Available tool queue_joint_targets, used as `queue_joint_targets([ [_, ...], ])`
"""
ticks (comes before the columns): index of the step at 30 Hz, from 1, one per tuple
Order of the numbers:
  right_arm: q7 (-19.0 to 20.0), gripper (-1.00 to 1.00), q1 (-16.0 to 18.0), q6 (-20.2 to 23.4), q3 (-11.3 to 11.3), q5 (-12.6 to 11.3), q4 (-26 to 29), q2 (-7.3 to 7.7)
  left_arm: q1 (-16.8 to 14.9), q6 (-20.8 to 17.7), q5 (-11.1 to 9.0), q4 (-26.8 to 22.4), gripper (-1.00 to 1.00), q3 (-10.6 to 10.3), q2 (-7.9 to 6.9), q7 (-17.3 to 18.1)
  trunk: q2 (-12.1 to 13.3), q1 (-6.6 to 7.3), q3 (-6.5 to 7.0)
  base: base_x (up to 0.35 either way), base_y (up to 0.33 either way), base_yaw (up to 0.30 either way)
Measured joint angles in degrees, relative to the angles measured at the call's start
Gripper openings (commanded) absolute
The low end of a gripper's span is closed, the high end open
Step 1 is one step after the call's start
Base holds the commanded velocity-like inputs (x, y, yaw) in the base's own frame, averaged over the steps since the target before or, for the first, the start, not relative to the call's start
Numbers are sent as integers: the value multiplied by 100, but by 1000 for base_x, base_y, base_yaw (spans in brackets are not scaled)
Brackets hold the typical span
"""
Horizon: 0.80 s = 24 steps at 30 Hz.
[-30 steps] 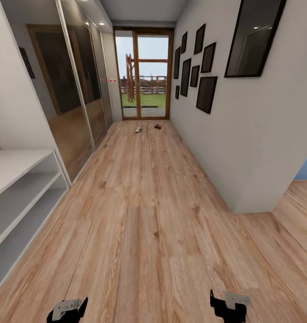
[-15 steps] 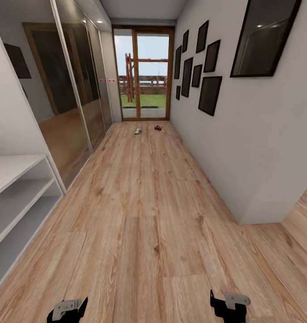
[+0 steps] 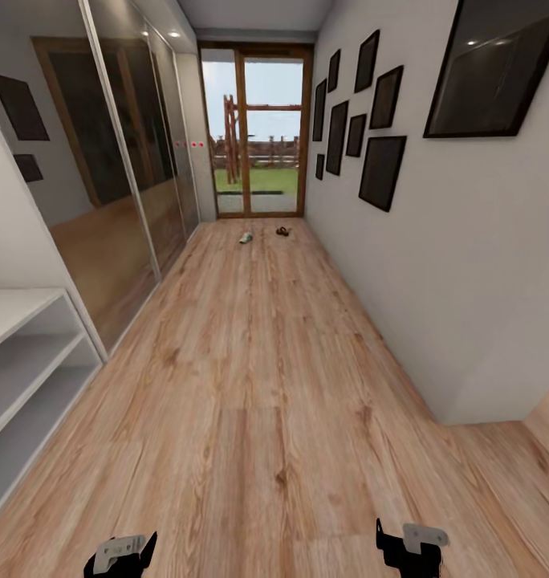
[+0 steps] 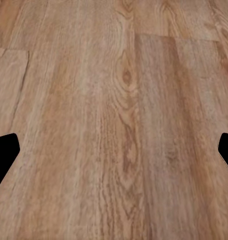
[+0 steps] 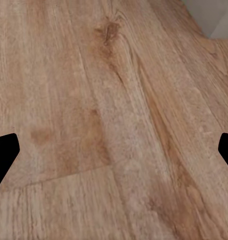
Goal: Pick up the two gym shoes and the two sandals from the corridor floor and place them onto the hallstand (shoe rack) in the corridor, making sure they are on the rack and not on the floor. Arrange them so the two gym shoes are next to each other and the two sandals are next to each other.
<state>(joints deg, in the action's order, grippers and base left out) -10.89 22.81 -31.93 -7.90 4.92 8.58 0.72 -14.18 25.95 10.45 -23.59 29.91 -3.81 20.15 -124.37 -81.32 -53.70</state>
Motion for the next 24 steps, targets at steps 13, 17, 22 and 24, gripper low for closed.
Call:
queue_joint_targets([
  [13, 0, 100, 0, 3, 0, 0, 0, 0, 0, 0, 0, 0, 100, 1, 0, 0, 0, 0, 0, 339, 0, 0],
  [17, 0, 100, 0, 5, 2, 0, 0, 0, 0, 0, 0, 0, 100, 1, 0, 0, 0, 0, 0, 339, 0, 0],
  [22, 0, 100, 0, 7, 5, 0, 0, 0, 0, 0, 0, 0, 100, 2, 0, 0, 0, 0, 0, 339, 0, 0],
  [24, 0, 100, 0, 7, 4, 0, 0, 0, 0, 0, 0, 0, 100, 2, 0, 0, 0, 0, 0, 339, 0, 0],
])
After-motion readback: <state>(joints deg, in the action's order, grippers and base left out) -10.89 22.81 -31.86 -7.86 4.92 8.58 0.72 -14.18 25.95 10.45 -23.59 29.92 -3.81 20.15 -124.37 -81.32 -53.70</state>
